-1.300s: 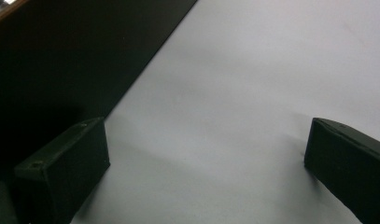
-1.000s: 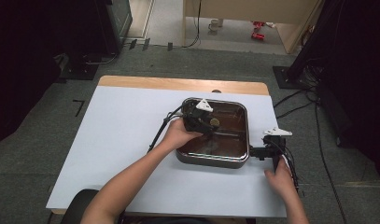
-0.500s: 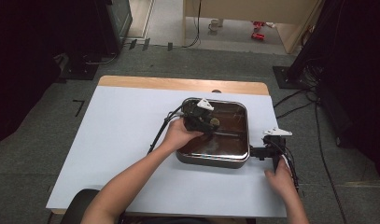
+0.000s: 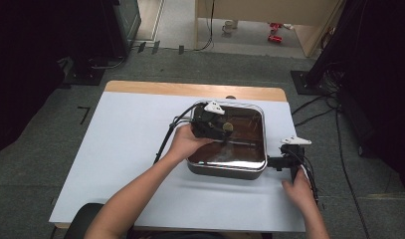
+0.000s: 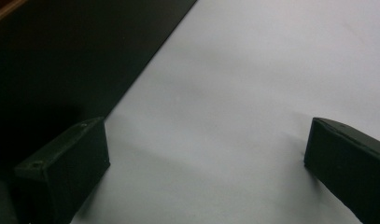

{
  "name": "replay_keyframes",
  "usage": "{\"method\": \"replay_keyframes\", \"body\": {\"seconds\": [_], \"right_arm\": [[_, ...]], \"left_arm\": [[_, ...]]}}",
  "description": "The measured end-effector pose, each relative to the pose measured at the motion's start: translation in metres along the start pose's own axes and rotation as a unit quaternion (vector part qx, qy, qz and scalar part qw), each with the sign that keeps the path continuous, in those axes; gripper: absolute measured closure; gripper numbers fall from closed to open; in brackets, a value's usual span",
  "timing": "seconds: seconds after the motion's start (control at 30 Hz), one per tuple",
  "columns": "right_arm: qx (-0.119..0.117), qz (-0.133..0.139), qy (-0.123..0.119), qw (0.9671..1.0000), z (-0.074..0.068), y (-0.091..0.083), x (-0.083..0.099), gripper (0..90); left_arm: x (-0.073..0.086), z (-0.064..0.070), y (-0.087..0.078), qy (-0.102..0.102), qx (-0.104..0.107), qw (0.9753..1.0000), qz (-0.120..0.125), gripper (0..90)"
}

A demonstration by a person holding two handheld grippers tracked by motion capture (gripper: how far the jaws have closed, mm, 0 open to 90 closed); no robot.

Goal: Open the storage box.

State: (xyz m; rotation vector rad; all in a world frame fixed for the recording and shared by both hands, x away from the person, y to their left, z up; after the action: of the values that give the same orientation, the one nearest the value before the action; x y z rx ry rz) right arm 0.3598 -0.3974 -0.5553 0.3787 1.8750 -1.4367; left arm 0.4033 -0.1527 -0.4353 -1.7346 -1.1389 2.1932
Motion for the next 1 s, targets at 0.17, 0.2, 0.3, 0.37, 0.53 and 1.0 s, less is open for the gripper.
{"method": "replay_keyframes", "body": {"seconds": [0.17,0.2,0.3,0.37,0.53,1.0], "right_arm": [[0.000,0.000,0.000,1.0000,0.000,0.000,0.000,0.0],[0.000,0.000,0.000,1.0000,0.000,0.000,0.000,0.0],[0.000,0.000,0.000,1.0000,0.000,0.000,0.000,0.0],[0.000,0.000,0.001,1.0000,0.000,0.000,0.000,0.0],[0.000,0.000,0.000,1.0000,0.000,0.000,0.000,0.0],[0.000,-0.001,0.000,1.0000,0.000,0.000,0.000,0.0]], "left_arm": [[0.000,-0.002,-0.018,0.000,-0.006,1.0000,0.005,59.1],[0.000,-0.002,-0.018,0.000,-0.006,1.0000,0.005,59.1],[0.004,-0.008,-0.028,-0.011,-0.012,0.9998,0.008,59.1],[0.007,-0.014,-0.035,-0.019,-0.018,0.9996,0.008,59.1],[0.016,-0.029,-0.051,-0.038,-0.036,0.9986,0.010,59.1],[0.042,-0.075,-0.101,-0.101,-0.078,0.9917,0.016,59.1]]}}
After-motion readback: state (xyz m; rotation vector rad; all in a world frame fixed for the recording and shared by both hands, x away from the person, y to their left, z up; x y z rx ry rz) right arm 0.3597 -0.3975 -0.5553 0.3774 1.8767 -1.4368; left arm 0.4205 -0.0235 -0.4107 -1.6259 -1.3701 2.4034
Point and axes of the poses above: each handheld gripper's, and its own axes: y roughly forward along the jaws, x roughly out of its underside, z roughly to its right, the point moved 7 cm from there along y, roughly forward along the jaws, and after that the axes turned 7 degrees about -x, right-handed, at the moved point
